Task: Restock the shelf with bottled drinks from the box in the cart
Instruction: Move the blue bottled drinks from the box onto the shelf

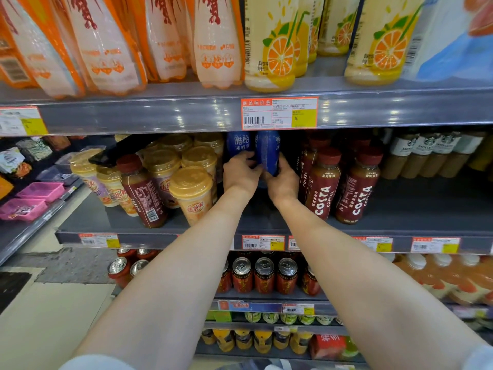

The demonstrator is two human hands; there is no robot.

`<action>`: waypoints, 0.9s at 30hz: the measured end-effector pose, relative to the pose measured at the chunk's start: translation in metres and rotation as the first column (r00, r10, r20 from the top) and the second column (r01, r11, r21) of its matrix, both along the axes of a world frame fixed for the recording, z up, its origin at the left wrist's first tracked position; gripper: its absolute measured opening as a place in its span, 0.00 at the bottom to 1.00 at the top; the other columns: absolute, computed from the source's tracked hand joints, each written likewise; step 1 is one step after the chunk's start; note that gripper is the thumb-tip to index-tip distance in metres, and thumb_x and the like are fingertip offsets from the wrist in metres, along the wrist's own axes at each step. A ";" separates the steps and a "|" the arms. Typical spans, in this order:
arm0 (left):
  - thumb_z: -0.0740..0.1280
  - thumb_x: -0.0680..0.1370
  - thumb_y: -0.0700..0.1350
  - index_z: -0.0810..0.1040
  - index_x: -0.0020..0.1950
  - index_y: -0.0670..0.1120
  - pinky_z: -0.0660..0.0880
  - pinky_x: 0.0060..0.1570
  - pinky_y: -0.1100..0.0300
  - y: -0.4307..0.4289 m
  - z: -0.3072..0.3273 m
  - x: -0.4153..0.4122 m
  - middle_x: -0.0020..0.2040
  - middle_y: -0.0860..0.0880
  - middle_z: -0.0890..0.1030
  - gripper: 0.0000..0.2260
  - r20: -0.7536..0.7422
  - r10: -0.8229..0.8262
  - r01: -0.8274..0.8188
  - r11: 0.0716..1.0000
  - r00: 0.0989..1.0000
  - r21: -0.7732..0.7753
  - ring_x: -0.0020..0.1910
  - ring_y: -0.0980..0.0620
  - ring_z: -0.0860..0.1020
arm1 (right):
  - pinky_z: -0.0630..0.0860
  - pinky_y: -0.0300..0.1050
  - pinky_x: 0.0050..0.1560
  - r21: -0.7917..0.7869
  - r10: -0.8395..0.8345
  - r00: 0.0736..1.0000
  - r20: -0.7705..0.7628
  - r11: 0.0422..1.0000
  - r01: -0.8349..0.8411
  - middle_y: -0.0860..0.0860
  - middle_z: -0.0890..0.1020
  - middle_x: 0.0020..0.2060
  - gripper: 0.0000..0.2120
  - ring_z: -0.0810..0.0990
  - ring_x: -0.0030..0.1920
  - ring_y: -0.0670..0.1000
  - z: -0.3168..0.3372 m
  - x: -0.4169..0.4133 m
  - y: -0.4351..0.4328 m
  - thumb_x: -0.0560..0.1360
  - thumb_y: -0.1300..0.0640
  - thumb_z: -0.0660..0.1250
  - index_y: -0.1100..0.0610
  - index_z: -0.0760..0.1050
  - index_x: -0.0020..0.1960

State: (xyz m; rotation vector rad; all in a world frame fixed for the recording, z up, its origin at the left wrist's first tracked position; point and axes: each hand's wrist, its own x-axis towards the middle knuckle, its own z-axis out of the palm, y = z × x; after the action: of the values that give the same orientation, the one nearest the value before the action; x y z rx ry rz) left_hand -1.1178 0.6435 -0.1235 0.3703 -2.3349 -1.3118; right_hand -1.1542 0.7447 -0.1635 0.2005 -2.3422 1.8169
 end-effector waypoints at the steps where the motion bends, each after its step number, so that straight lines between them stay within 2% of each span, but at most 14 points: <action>1: 0.74 0.77 0.40 0.80 0.67 0.45 0.78 0.62 0.55 -0.001 0.000 0.002 0.58 0.47 0.85 0.18 0.012 -0.004 0.004 1.000 1.000 -0.006 0.57 0.51 0.82 | 0.70 0.34 0.53 0.011 0.003 1.000 0.002 1.000 -0.003 0.49 0.83 0.59 0.27 0.78 0.55 0.44 0.001 -0.001 0.000 0.79 0.58 0.71 0.49 0.70 0.76; 4: 0.72 0.78 0.39 0.80 0.66 0.46 0.75 0.57 0.62 -0.004 -0.002 0.008 0.58 0.48 0.85 0.17 0.049 -0.012 0.014 0.999 0.999 -0.036 0.56 0.54 0.81 | 0.71 0.37 0.57 0.028 0.002 1.000 0.020 1.000 -0.003 0.50 0.83 0.61 0.29 0.79 0.57 0.46 0.005 -0.002 -0.001 0.77 0.57 0.73 0.50 0.70 0.75; 7: 0.70 0.78 0.37 0.82 0.63 0.46 0.72 0.54 0.66 -0.003 -0.007 0.015 0.57 0.47 0.85 0.14 0.086 -0.020 0.027 0.996 0.996 -0.088 0.53 0.55 0.80 | 0.73 0.40 0.57 0.061 -0.040 0.996 0.085 0.997 0.035 0.53 0.83 0.61 0.29 0.81 0.61 0.53 0.004 -0.001 -0.002 0.75 0.56 0.75 0.54 0.71 0.73; 10: 0.70 0.77 0.38 0.81 0.63 0.47 0.74 0.57 0.63 0.002 -0.016 0.025 0.57 0.47 0.85 0.14 0.133 -0.012 0.026 0.994 0.991 -0.107 0.57 0.50 0.82 | 0.74 0.43 0.56 0.108 -0.084 0.984 0.156 0.992 0.068 0.56 0.82 0.62 0.30 0.81 0.62 0.57 -0.002 0.011 0.000 0.76 0.55 0.74 0.57 0.69 0.74; 14: 0.70 0.76 0.39 0.81 0.63 0.46 0.79 0.60 0.53 0.008 -0.027 0.046 0.56 0.46 0.85 0.15 0.146 -0.010 0.034 0.986 0.989 -0.166 0.57 0.46 0.83 | 0.71 0.39 0.49 0.184 -0.111 0.990 0.084 0.978 0.094 0.55 0.85 0.56 0.18 0.83 0.57 0.57 -0.012 0.027 0.007 0.76 0.58 0.72 0.58 0.76 0.65; 19: 0.69 0.75 0.40 0.81 0.64 0.48 0.79 0.60 0.49 0.013 -0.026 0.072 0.57 0.46 0.85 0.17 0.140 -0.043 0.069 0.979 0.989 -0.189 0.57 0.44 0.82 | 0.75 0.42 0.61 0.228 -0.072 0.997 0.018 0.971 0.066 0.55 0.85 0.59 0.19 0.82 0.61 0.55 -0.004 0.053 0.019 0.75 0.65 0.68 0.59 0.78 0.66; 21: 0.69 0.76 0.41 0.80 0.65 0.47 0.78 0.61 0.48 0.013 -0.021 0.088 0.58 0.46 0.84 0.17 0.130 -0.078 0.105 0.971 0.988 -0.215 0.58 0.45 0.82 | 0.74 0.40 0.61 0.275 -0.063 0.998 0.000 0.960 0.061 0.55 0.84 0.59 0.19 0.82 0.61 0.53 0.001 0.074 0.025 0.76 0.65 0.67 0.58 0.78 0.66; 25: 0.68 0.78 0.44 0.78 0.68 0.48 0.78 0.61 0.49 0.006 -0.013 0.132 0.61 0.49 0.83 0.18 0.120 -0.168 0.198 0.925 0.979 -0.324 0.61 0.48 0.81 | 0.78 0.50 0.63 0.375 -0.086 0.995 -0.050 0.922 0.098 0.51 0.84 0.59 0.18 0.82 0.60 0.52 0.004 0.135 0.040 0.78 0.62 0.65 0.54 0.78 0.67; 27: 0.69 0.78 0.45 0.77 0.69 0.48 0.77 0.61 0.50 0.003 -0.011 0.157 0.63 0.48 0.82 0.19 0.129 -0.222 0.255 0.891 0.966 -0.376 0.62 0.47 0.80 | 0.78 0.49 0.61 0.414 -0.135 0.988 -0.074 0.897 0.154 0.50 0.84 0.59 0.18 0.82 0.60 0.52 0.005 0.173 0.048 0.78 0.60 0.65 0.54 0.77 0.67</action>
State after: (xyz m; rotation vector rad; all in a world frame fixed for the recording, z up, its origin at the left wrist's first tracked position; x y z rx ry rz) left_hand -0.9606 0.6460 -0.1345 0.0074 -2.7040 -0.9034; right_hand -0.9813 0.7925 -0.1588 0.1123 -2.6090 1.2124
